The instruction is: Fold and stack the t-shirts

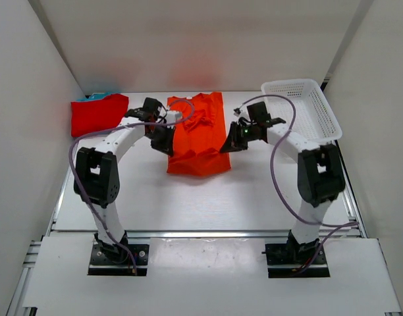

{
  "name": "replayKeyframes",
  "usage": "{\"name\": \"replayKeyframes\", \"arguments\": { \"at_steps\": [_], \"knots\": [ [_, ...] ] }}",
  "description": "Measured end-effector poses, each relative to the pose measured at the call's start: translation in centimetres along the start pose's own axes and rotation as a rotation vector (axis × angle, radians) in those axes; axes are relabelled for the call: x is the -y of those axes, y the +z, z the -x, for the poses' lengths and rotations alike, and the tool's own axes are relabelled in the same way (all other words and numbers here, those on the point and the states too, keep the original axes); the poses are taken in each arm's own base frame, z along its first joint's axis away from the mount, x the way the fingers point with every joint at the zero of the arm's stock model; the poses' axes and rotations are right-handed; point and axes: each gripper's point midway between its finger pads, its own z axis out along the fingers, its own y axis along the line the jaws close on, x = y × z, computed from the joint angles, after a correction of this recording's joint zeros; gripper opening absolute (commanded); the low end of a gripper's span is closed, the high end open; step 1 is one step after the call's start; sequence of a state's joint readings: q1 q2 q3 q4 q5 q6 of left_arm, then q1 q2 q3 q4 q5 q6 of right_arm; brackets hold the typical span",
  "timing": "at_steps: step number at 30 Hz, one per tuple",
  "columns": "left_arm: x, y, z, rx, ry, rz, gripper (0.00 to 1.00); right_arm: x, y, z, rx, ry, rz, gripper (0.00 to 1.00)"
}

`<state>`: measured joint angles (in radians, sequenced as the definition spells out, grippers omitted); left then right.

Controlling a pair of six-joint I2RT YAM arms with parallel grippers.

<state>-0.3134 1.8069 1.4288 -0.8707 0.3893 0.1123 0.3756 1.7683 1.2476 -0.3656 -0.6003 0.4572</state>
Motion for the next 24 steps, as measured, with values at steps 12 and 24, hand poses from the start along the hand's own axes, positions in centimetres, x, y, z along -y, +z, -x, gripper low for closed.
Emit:
{"name": "replayKeyframes", "arguments": {
  "at_steps": [12,24],
  "knots": [
    [-7.3,3.6,9.3,0.117,-0.115,0.043,0.00,5.2,3.4,12.1,0.075,-0.015,-0.011,0.00],
    [-9.8,5.8,9.7,0.129,-0.203,0.041,0.00,7.1,5.8,14.9,0.084,-0.022,0.038,0.08]
  ]
}}
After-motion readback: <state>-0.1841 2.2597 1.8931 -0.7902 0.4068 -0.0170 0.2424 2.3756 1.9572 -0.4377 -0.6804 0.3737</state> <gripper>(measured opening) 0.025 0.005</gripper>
